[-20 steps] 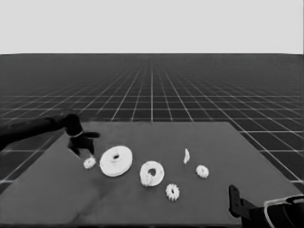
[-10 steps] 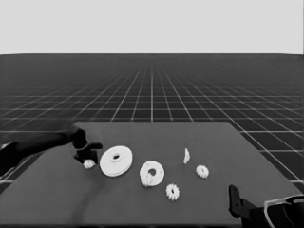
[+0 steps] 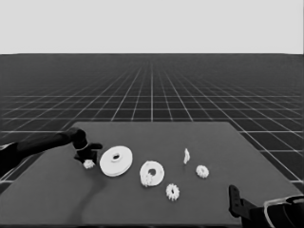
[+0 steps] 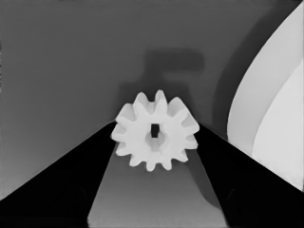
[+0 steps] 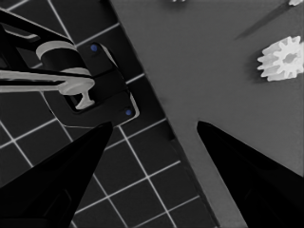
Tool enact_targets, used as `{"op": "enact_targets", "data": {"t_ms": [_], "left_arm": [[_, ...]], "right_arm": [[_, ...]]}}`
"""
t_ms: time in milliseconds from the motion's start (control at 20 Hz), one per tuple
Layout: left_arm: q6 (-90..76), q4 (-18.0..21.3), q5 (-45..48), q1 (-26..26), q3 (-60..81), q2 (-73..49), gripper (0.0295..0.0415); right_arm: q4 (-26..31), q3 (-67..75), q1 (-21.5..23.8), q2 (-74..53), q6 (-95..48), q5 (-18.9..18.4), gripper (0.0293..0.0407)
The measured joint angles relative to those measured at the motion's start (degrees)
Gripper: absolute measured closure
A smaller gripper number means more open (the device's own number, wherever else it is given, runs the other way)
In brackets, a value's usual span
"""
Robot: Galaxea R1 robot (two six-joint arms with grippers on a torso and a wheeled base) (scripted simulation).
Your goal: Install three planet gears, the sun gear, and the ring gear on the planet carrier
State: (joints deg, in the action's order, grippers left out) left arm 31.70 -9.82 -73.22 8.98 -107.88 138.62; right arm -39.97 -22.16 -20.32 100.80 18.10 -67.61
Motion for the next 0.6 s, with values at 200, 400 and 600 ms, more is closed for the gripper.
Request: {"op": "enact_targets", "data": {"t_ms": [200, 400, 600], "left_arm": [[0.0, 0.0, 0.0, 0.0, 0.0, 0.0, 0.0398], [3.31, 4.15, -8.19, -9.12, 8.8, -4.45, 0.0398], [3.34, 4.86, -9.15, -10.26, 9.03, -4.58, 0.0398]], "right_arm": [[0.0, 0.0, 0.0, 0.0, 0.0, 0.0, 0.0315], [0.0, 0.0, 0.0, 0.0, 0.0, 0.0, 0.0315], [0.0, 0.0, 0.0, 0.0, 0.0, 0.0, 0.0315]]}}
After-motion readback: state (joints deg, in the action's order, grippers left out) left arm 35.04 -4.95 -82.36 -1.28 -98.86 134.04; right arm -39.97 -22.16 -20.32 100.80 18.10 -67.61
